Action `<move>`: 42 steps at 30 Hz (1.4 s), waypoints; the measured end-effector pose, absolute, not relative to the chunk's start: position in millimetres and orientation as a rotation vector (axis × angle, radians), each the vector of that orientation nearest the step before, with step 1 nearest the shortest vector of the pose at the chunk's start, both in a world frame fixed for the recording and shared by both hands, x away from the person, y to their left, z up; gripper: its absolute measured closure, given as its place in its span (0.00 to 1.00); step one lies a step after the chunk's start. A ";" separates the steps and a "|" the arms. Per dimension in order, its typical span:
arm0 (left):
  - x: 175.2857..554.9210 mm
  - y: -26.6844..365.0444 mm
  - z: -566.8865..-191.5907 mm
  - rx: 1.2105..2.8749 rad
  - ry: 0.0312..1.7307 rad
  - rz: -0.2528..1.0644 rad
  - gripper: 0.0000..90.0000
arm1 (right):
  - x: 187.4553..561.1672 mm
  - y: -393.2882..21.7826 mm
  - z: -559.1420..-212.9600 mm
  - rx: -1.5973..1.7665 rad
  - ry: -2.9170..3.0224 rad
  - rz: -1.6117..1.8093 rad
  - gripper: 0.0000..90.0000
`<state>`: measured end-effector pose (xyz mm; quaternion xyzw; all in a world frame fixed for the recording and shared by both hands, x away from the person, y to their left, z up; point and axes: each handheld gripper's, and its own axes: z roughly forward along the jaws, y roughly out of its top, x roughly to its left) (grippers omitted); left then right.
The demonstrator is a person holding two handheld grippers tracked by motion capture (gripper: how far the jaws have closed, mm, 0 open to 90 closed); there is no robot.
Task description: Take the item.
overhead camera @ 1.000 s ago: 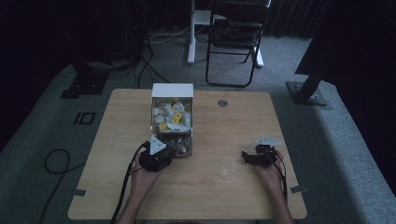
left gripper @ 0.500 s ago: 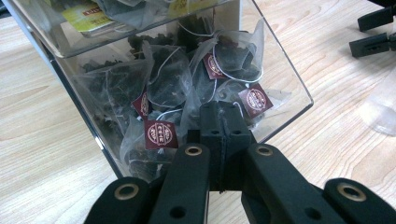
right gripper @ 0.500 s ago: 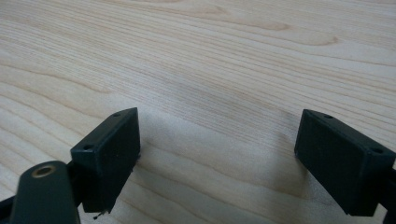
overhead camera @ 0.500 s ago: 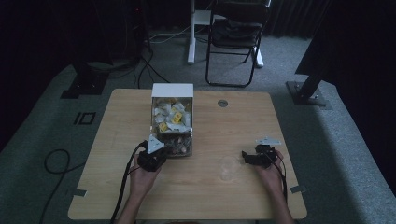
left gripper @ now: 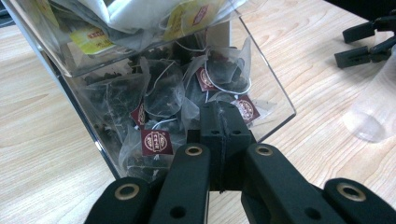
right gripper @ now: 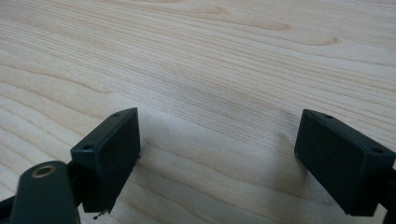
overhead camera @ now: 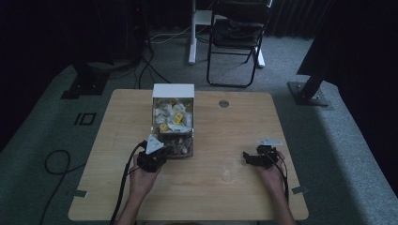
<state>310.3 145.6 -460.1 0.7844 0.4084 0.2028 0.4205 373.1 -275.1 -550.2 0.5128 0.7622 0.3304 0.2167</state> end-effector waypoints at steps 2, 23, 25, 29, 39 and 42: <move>309.5 146.0 -458.3 1.961 1.019 0.505 1.00 | 373.1 -275.1 -550.2 1.421 2.112 0.915 0.16; 303.1 143.2 -437.6 1.945 0.970 0.492 1.00 | 373.1 -275.1 -550.2 1.422 2.112 0.915 0.16; 302.8 142.9 -436.8 1.942 0.968 0.492 1.00 | 373.1 -275.0 -550.2 1.421 2.112 0.916 0.16; 300.9 141.7 -432.1 1.945 0.954 0.489 1.00 | 373.1 -275.1 -550.2 1.420 2.112 0.915 0.16; 298.3 138.4 -422.3 1.943 0.923 0.488 1.00 | 373.1 -275.1 -550.2 1.421 2.112 0.915 0.16; 297.7 137.6 -420.3 1.943 0.916 0.489 1.00 | 373.1 -275.0 -550.2 1.422 2.111 0.916 0.16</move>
